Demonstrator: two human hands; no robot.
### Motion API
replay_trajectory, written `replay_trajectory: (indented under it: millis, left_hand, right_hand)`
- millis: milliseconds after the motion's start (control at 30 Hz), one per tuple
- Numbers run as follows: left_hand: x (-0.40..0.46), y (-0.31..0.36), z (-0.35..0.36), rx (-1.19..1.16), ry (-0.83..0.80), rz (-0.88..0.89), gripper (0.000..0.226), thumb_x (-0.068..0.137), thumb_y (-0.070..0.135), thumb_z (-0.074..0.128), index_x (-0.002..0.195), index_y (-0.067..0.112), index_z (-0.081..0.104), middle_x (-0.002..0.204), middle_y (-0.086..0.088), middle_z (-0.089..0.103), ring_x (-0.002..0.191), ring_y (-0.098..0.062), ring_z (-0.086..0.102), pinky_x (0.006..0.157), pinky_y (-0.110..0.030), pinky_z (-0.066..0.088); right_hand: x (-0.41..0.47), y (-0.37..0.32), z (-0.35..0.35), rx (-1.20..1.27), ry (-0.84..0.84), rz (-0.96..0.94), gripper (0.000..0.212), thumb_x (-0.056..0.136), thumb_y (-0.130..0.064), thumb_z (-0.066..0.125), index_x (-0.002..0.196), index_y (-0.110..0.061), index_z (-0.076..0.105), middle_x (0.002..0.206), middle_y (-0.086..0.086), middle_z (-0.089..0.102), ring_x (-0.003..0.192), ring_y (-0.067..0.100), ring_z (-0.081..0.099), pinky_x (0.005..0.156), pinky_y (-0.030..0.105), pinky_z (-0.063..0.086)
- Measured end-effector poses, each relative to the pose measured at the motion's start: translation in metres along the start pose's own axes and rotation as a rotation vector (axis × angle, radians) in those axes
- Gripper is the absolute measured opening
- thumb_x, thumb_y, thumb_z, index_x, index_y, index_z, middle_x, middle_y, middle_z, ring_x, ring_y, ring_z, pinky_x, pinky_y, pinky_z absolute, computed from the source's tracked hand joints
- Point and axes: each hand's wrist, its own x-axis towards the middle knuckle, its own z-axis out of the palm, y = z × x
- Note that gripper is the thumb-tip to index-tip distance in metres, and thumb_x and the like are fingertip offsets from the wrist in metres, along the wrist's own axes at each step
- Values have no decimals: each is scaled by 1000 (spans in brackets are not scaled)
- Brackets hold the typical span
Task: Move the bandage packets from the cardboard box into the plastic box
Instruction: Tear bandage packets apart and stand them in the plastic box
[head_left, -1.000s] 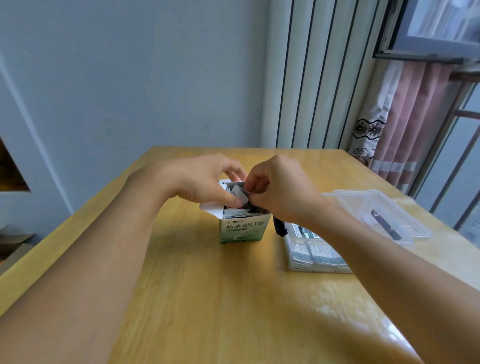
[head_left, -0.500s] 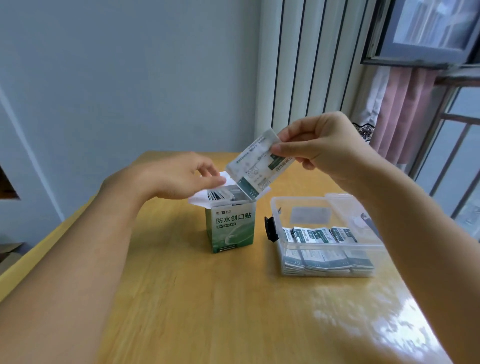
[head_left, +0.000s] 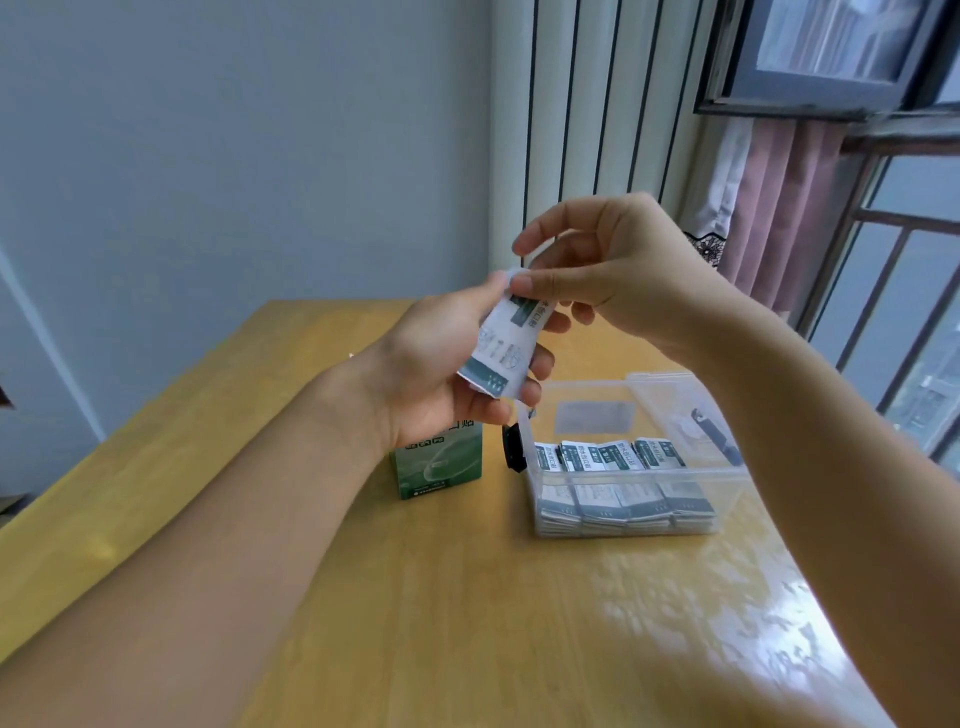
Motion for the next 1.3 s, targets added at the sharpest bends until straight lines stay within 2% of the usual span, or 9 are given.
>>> replay_trajectory:
  millis: [100, 267, 367, 533, 767, 867, 967, 1133, 1300]
  left_hand:
    - [5, -7, 6, -94, 51, 11, 71, 104, 60, 19, 104, 7, 65, 60, -2, 51, 46, -12, 46, 34, -18, 33]
    - [11, -14, 7, -57, 164, 50, 70, 105, 59, 18, 91, 7, 63, 55, -2, 52, 46, -14, 46, 37, -19, 33]
    - [11, -15, 8, -73, 148, 44, 68, 105, 58, 20, 90, 7, 63, 61, -3, 57, 52, -17, 50, 40, -22, 38]
    - [11, -19, 12, -79, 156, 71, 69, 104, 59, 21, 103, 7, 67, 75, -8, 61, 60, -21, 57, 45, -26, 45]
    - [11, -26, 32, 79, 323, 186, 64, 104, 58, 16, 94, 11, 60, 56, -8, 59, 43, -20, 56, 39, -25, 42]
    - [11, -26, 31, 223, 326, 218, 63, 102, 61, 16, 108, 15, 59, 72, -12, 69, 57, -27, 71, 44, -29, 52]
    - [11, -25, 21, 537, 370, 318, 51, 104, 56, 25, 109, 17, 59, 87, -10, 69, 60, -19, 72, 45, -30, 56]
    - [12, -22, 9, 787, 305, 395, 39, 107, 35, 41, 90, 14, 70, 78, -4, 71, 48, -9, 60, 41, -12, 41]
    - [12, -26, 7, 888, 167, 349, 34, 106, 30, 47, 86, 16, 71, 77, 0, 71, 47, 1, 56, 48, -12, 44]
  right_hand:
    - [-1, -3, 0, -157, 26, -32, 29, 77, -17, 83, 103, -10, 72, 90, 2, 72, 50, 5, 60, 49, 18, 47]
    - [-6, -13, 1, -541, -65, -96, 26, 86, -28, 74, 112, -21, 74, 104, -13, 70, 64, -18, 57, 57, 1, 44]
    - [-8, -18, 2, -640, -78, -126, 28, 87, -26, 73, 115, -21, 71, 105, -12, 69, 65, -10, 57, 59, 2, 45]
    - [-8, -15, 0, -485, -114, -84, 22, 93, -13, 68, 114, -19, 69, 90, -9, 68, 54, 8, 67, 48, 23, 55]
    - [-6, -8, -5, -391, -226, -9, 22, 95, -9, 63, 113, -20, 71, 88, 0, 70, 67, 15, 73, 53, 24, 59]
    - [-6, -6, -16, -350, -244, 36, 15, 95, -6, 63, 104, -13, 72, 90, 5, 72, 68, 18, 75, 57, 23, 59]
    - [-9, 1, -43, -363, -261, 190, 14, 93, -5, 64, 98, -15, 71, 95, 7, 74, 73, 21, 76, 62, 23, 61]
    - [-11, 20, -45, -534, -492, 371, 16, 96, -2, 59, 97, -13, 70, 98, 13, 74, 75, 21, 77, 68, 32, 63]
    - [-8, 28, -7, -532, -637, 346, 17, 96, 0, 59, 96, -14, 68, 97, 11, 75, 75, 20, 77, 74, 36, 63]
